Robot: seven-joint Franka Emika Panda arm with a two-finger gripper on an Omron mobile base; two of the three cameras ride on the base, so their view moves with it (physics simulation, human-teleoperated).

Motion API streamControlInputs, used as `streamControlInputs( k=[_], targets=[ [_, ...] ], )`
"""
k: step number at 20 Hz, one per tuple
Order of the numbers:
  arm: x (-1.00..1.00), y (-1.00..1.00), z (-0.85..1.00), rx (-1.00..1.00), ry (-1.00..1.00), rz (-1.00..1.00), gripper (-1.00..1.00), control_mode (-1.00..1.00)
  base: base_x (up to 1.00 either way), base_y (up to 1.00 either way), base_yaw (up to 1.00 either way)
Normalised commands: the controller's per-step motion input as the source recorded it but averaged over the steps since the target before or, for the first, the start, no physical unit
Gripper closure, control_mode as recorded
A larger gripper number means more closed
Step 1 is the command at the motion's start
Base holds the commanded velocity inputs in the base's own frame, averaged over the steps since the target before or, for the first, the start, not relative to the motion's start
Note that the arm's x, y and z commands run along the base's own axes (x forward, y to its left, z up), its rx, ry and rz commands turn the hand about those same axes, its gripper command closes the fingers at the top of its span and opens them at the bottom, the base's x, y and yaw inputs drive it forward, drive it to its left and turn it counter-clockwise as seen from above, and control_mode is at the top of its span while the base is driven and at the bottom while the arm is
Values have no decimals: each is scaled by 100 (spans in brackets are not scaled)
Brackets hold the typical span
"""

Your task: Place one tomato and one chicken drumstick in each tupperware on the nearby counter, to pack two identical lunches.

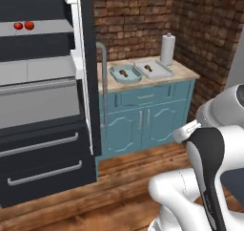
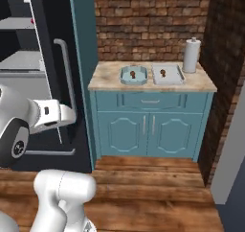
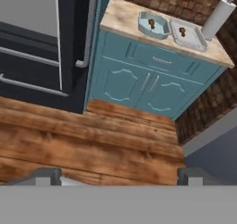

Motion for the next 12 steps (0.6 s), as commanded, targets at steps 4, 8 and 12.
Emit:
streamControlInputs(
  k=[4, 8, 12],
  targets=[
    [0, 0, 0, 0, 0, 0, -100, 100, 0, 100, 0],
    [0, 0, 0, 0, 0, 0, -100, 100, 0, 100, 0],
    [0, 0, 0, 0, 0, 0, -100, 100, 18, 100, 0]
  ],
)
